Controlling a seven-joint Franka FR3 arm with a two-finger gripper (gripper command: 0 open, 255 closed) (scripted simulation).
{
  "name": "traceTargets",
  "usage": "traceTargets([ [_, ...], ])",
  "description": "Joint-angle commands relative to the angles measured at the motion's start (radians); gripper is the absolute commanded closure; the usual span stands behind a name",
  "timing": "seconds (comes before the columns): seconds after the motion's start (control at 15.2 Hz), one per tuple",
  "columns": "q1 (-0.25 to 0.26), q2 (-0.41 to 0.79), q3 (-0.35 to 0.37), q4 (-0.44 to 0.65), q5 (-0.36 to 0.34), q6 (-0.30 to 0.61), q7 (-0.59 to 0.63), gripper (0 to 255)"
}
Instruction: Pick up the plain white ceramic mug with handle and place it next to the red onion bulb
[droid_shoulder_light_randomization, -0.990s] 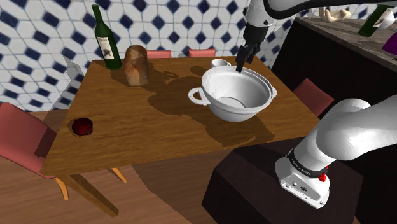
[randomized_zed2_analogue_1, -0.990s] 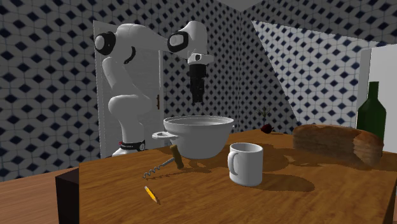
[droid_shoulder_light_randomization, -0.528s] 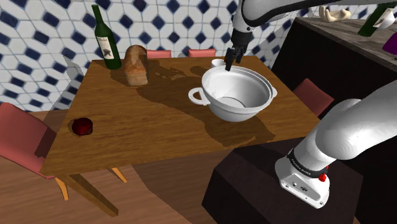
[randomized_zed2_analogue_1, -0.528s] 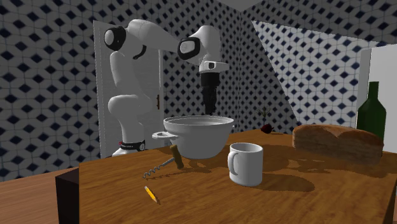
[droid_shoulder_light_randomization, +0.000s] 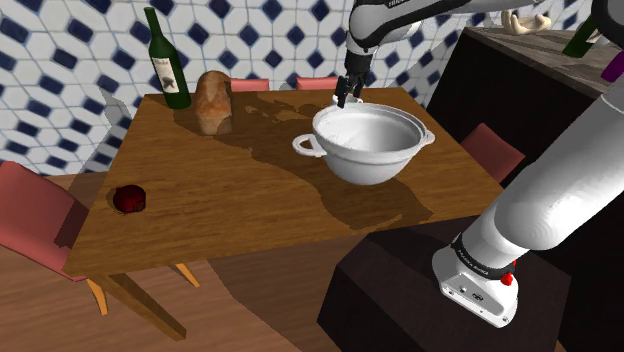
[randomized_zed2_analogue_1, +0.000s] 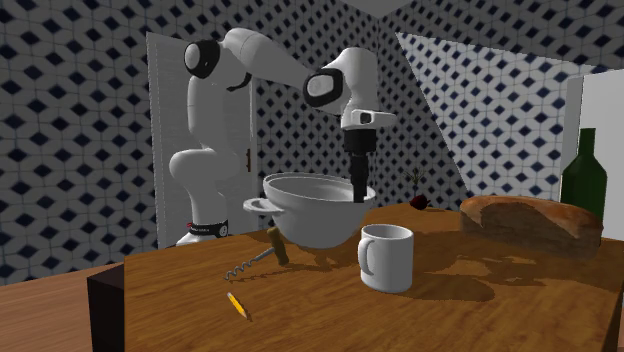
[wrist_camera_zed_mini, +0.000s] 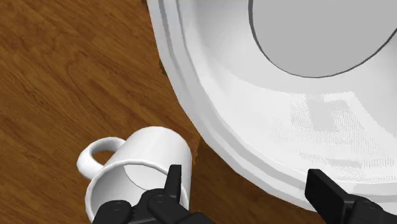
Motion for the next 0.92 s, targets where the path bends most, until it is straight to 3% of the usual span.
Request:
traceTargets([
  [0.0, -0.009, 0.082, -0.010, 0.058, 0.009, 0.024, -0.019, 0],
  [0.33, -0.030, 0.252, -0.020, 0.215, 0.032, 0.039, -0.053, 0],
  [0.86, -0.032, 0.304, -0.018, 0.179, 0.039, 0.126, -0.058, 0],
])
